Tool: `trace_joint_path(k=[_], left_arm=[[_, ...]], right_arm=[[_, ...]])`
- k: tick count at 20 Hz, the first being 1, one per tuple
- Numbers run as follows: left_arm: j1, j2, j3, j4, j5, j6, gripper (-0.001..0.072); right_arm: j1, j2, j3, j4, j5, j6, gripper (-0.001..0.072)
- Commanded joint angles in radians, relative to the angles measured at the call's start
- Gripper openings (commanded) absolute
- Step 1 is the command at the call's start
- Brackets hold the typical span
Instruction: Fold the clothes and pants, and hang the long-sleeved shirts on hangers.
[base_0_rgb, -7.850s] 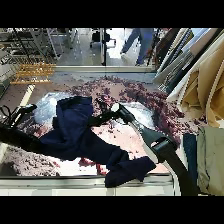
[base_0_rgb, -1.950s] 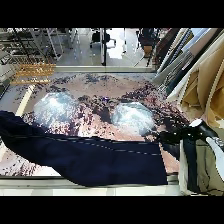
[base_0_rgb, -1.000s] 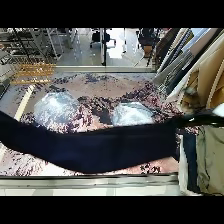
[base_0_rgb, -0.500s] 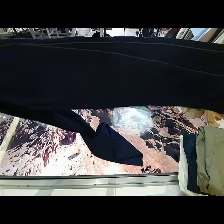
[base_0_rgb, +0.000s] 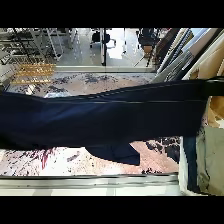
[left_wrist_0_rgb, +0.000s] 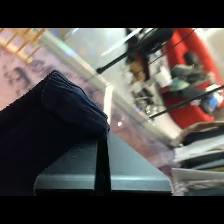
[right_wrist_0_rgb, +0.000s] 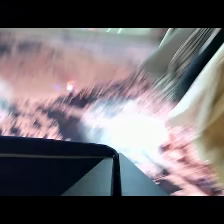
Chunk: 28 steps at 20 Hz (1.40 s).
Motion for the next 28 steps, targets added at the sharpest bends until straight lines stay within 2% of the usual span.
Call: trace_joint_path(k=[1,4,5,6,7,8,9,10,12,14,15,17,20,23,25,26,27,28], left_arm=[[-0.226,-0.191,0.001,0.187,0.304,0.007,0.0008],[-0.406,-0.398,0.013,0.179,0.670,-0.011,0.0008],[-0.444,-0.452,0.024,0.179,0.766,-0.011,0.0008],[-0.473,-0.499,0.039,0.179,0.841,-0.009,0.0021],[-0.483,-0.532,0.058,0.180,0.871,0.013,0.0276],[-0.481,-0.546,0.068,0.181,0.863,0.039,0.0647],[-0.462,-0.545,0.069,0.195,0.816,0.043,0.0705],[-0.430,-0.540,0.069,0.212,0.721,0.066,0.0706],[-0.343,-0.528,0.070,0.307,0.475,0.063,0.0704],[-0.249,-0.528,0.069,0.448,0.204,-0.017,0.0692],[-0.209,-0.531,0.068,0.549,0.085,-0.075,0.0675],[-0.150,-0.533,0.047,0.673,-0.058,-0.101,0.0673],[-0.105,-0.537,-0.013,0.672,-0.068,-0.093,0.0673],[-0.124,-0.580,-0.035,0.617,-0.053,-0.067,0.0673],[-0.149,-0.616,-0.035,0.515,-0.047,-0.040,0.0673],[-0.160,-0.630,-0.035,0.472,-0.042,-0.028,0.0674],[-0.171,-0.640,-0.035,0.444,-0.028,-0.026,0.0673],[-0.181,-0.647,-0.035,0.438,-0.016,-0.026,0.0673]], right_arm=[[0.050,-0.287,-0.054,0.045,-0.203,0.048,0.0008],[0.095,-0.571,0.013,0.047,-0.485,0.206,0.0008],[0.100,-0.658,0.066,0.054,-0.525,0.261,0.0010],[0.107,-0.732,0.129,0.076,-0.523,0.266,0.0035],[0.107,-0.783,0.183,0.102,-0.496,0.266,0.0268],[0.106,-0.815,0.230,0.121,-0.435,0.266,0.0556],[0.104,-0.827,0.266,0.113,-0.344,0.263,0.0592],[0.097,-0.824,0.280,0.094,-0.262,0.245,0.0568],[0.090,-0.810,0.282,0.084,-0.068,0.176,0.0567],[0.094,-0.800,0.268,0.087,0.158,0.117,0.0559],[0.108,-0.792,0.244,0.100,0.258,0.084,0.0491],[0.163,-0.748,0.137,0.136,0.406,0.013,0.0454],[0.309,-0.639,-0.092,0.117,0.436,0.000,0.0456],[0.465,-0.587,-0.249,0.016,0.424,0.002,0.0546],[0.557,-0.586,-0.296,-0.054,0.403,0.003,0.0550],[0.596,-0.586,-0.306,-0.066,0.385,0.003,0.0608],[0.629,-0.586,-0.307,-0.070,0.371,0.003,0.0611],[0.662,-0.586,-0.307,-0.071,0.358,0.003,0.0648]])
